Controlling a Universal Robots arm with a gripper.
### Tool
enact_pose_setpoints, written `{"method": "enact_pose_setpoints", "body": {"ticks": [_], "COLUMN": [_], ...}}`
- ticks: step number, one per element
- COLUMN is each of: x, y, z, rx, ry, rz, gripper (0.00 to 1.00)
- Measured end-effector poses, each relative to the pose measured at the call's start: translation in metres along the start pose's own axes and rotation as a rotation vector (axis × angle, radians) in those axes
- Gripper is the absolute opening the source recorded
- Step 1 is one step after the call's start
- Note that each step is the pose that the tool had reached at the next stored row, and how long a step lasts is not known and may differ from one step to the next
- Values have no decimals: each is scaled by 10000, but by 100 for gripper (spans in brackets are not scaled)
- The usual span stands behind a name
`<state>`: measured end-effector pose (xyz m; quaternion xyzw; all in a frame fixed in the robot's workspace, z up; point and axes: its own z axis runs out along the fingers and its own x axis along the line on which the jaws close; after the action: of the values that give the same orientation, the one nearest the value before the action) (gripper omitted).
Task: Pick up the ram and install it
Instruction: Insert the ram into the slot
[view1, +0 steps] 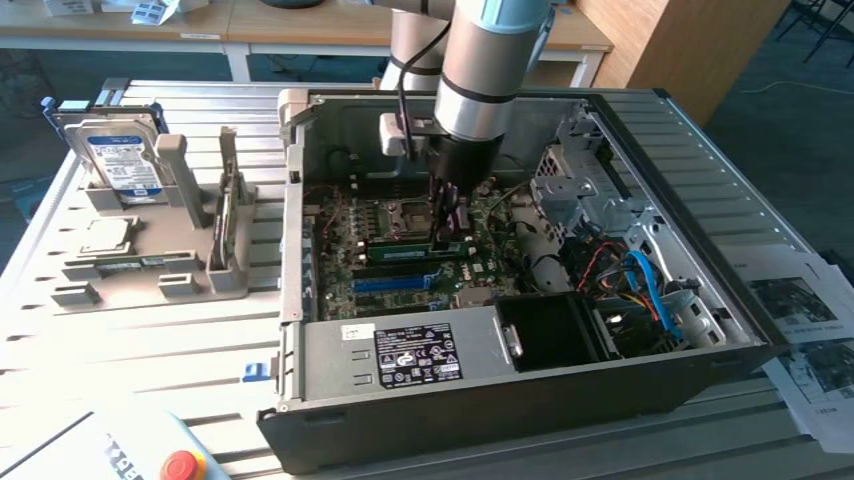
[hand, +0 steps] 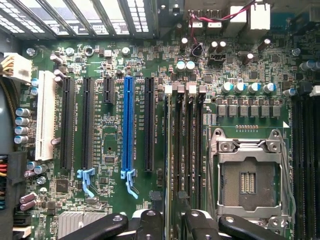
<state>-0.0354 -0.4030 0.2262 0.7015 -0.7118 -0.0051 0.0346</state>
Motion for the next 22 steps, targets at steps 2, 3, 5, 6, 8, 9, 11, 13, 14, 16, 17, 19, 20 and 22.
{"method": "enact_pose_setpoints", "body": {"ticks": [2, 3, 5, 6, 8, 9, 11, 13, 14, 16, 17, 19, 20, 22], "x": [1, 1, 2, 3, 4, 4, 6, 7, 7, 8, 7, 8, 8, 8], "y": [1, 2, 3, 4, 5, 6, 8, 9, 10, 10, 10, 10, 11, 11], "z": [-22, -33, -58, -68, -92, -107, -136, -164, -175, -188, -189, -189, -190, -190], "rx": [0, 0, 1, 1, 1, 0, 0, 0, 1, 0, 1, 0, -1, 0], "ry": [0, -1, 0, 0, 0, 1, 1, 1, 0, 0, -2, -2, 0, 0], "rz": [0, 1, 0, 0, 0, 0, 0, 0, 0, 0, 0, 0, 0, 0], "gripper": [25, 25, 25, 25, 25, 25, 25, 25, 25, 25, 25, 25, 25, 25]}}
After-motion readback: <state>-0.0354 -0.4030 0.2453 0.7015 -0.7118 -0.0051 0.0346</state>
